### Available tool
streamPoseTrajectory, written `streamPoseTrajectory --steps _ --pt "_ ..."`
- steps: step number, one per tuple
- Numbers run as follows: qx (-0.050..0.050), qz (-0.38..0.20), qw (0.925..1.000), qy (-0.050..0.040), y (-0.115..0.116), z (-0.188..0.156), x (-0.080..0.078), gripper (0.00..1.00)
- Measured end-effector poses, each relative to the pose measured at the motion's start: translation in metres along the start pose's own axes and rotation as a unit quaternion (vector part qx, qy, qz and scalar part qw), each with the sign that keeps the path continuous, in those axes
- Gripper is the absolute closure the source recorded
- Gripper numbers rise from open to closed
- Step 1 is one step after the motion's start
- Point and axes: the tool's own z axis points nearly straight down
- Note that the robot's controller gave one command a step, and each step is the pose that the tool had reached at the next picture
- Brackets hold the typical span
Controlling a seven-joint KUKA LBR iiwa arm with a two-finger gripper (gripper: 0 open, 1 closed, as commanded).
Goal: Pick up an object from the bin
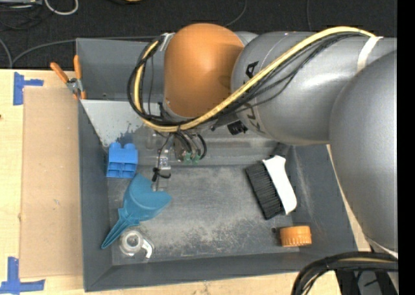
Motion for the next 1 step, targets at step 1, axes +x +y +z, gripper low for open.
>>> streamPoseTrajectory --steps 1 --pt "-0.001 0.003 1.0 -0.0035 -0.0016 -0.0052 -0.0016 0.0"
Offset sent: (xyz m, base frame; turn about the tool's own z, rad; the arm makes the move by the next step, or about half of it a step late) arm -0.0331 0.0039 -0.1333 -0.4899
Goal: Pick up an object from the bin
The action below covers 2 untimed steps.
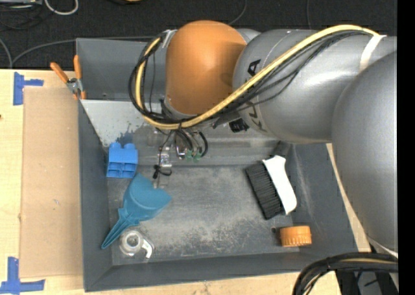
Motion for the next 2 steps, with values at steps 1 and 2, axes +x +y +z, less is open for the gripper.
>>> streamPoseTrajectory --steps 1,2 --pt "0.0 -0.151 0.9885 0.001 0.004 0.084 0.021 0.0" --pt "0.0 -0.171 0.9853 -0.0007 0.026 0.078 0.052 0.0"
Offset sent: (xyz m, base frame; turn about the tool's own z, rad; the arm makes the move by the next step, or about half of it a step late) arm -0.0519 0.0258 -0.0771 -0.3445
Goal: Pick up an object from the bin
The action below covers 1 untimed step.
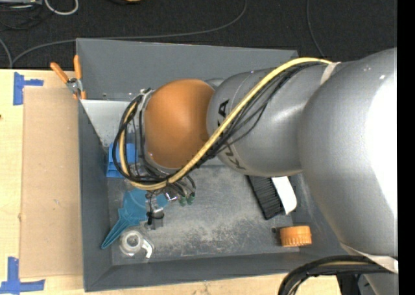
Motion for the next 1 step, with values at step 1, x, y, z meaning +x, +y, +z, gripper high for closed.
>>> streamPoseTrajectory --steps 1 --pt "-0.001 -0.149 0.9889 0.0031 0.0121 0.0213 -0.0181 0.0"
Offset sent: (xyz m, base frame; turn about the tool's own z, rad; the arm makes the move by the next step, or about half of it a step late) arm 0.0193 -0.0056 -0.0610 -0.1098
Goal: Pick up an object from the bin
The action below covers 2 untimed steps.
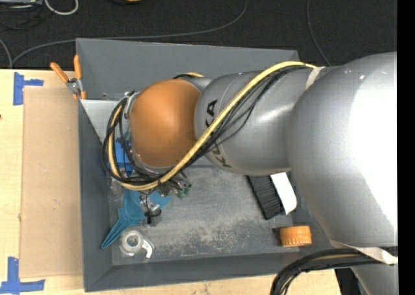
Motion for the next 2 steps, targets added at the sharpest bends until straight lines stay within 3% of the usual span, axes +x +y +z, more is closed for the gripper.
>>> streamPoseTrajectory --steps 1,2 --pt "0.0 0.095 0.9955 -0.0009 -0.0224 0.042 0.0097 0.0" --pt "-0.001 -0.063 0.998 -0.002 -0.014 0.0407 0.0062 1.0"
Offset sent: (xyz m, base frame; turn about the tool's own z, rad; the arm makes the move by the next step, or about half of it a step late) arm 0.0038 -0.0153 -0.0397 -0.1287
